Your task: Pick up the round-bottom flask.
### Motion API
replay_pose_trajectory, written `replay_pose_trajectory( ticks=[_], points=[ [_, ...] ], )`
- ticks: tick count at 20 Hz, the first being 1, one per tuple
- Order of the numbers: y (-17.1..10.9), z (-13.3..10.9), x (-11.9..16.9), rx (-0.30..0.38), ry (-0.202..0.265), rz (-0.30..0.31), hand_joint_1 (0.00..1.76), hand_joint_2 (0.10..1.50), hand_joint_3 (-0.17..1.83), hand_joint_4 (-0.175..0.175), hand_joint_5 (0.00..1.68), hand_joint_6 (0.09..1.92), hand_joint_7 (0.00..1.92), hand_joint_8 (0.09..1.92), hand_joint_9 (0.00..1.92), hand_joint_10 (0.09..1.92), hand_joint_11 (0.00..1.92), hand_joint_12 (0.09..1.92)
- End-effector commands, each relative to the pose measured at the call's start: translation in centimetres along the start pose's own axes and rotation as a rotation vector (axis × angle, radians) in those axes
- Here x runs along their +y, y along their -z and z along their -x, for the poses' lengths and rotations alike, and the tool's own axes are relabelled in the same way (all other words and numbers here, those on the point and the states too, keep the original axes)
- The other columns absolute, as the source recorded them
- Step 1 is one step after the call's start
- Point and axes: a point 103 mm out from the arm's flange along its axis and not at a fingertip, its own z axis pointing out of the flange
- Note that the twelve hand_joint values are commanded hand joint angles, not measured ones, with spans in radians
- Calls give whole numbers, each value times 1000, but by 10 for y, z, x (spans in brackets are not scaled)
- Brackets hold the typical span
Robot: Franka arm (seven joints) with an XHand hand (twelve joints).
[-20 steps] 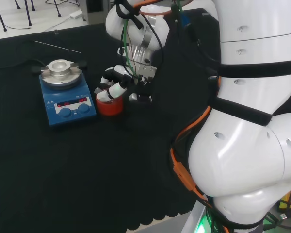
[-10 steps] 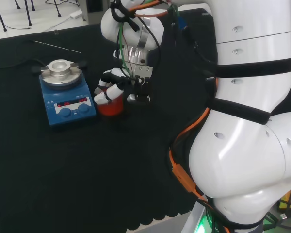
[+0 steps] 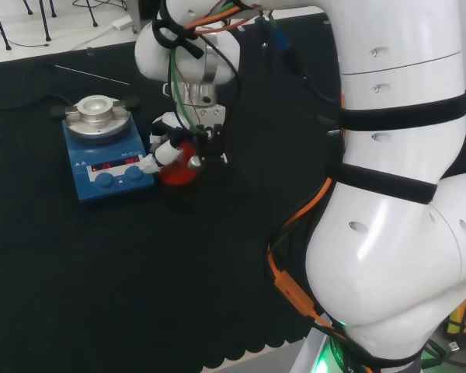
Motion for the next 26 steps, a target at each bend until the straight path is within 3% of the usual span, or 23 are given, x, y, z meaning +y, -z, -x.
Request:
replay_pose_trajectory(
  ticks=[1, 3, 6, 26],
  points=[
    [1, -9, 0, -47, -21, 119, 827, 641, 315, 51, 933, 987, 440, 800, 534, 924, 119, 1482],
    [3, -9, 0, -46, -17, 131, 952, 674, 421, 126, 1126, 823, 509, 785, 588, 904, 159, 1468],
    [6, -6, -1, -39, -17, 140, 1092, 669, 592, 170, 1262, 662, 567, 769, 630, 885, 190, 1454],
    [46, 7, -24, 10, -14, 213, 1111, 664, 640, 175, 1265, 677, 600, 772, 660, 888, 219, 1449]
  ],
)
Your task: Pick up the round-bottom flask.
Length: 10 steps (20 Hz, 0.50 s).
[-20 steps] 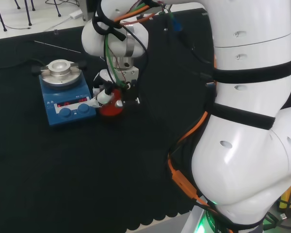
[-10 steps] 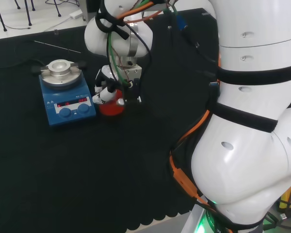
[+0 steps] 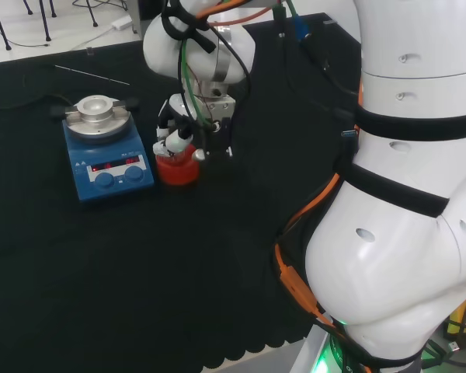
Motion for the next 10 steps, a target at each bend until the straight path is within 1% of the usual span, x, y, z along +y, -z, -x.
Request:
replay_pose_trajectory(
  ticks=[1, 10],
  points=[
    [14, 2, -5, 12, 0, 25, 1111, 664, 641, 175, 1265, 678, 601, 772, 661, 888, 220, 1449],
    [38, 0, -8, -1, 7, 49, 1111, 662, 646, 175, 1263, 684, 609, 775, 669, 890, 230, 1448]
  ],
)
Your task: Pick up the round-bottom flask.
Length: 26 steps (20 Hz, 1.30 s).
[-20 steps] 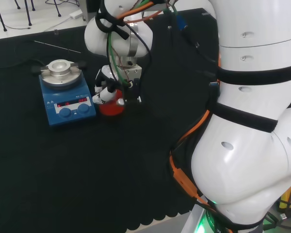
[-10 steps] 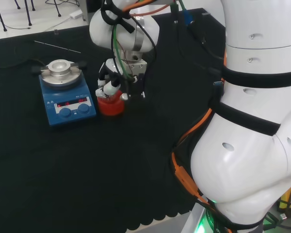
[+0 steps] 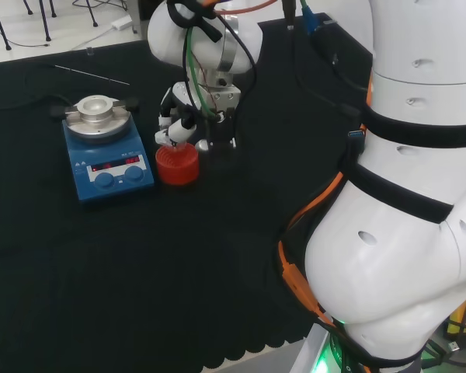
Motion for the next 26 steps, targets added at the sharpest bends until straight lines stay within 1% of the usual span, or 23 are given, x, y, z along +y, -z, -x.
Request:
replay_pose_trajectory(
  ticks=[1, 7, 9, 15, 19, 20, 22, 26],
  points=[
    [15, 0, -3, -7, 5, 14, 1111, 662, 646, 175, 1263, 685, 610, 776, 670, 890, 231, 1448],
    [33, 0, -5, -17, 7, 17, 1111, 661, 649, 175, 1261, 688, 613, 776, 673, 890, 234, 1447],
    [36, -1, -7, -23, 7, 28, 1111, 660, 650, 175, 1261, 689, 613, 776, 673, 890, 235, 1446],
    [54, -11, -8, -25, 13, 62, 1111, 659, 654, 175, 1261, 692, 616, 777, 674, 889, 239, 1445],
    [65, -18, -11, -24, 25, 71, 1112, 657, 657, 175, 1261, 693, 619, 777, 676, 889, 242, 1444],
    [67, -19, -11, -24, 29, 70, 1112, 657, 657, 175, 1261, 693, 620, 777, 676, 889, 243, 1444],
    [70, -20, -9, 1, 33, 53, 1112, 656, 659, 175, 1261, 693, 621, 777, 677, 888, 244, 1444],
    [79, -18, 1, 9, 45, -21, 1112, 654, 662, 175, 1262, 693, 624, 777, 678, 887, 247, 1442]
  ],
)
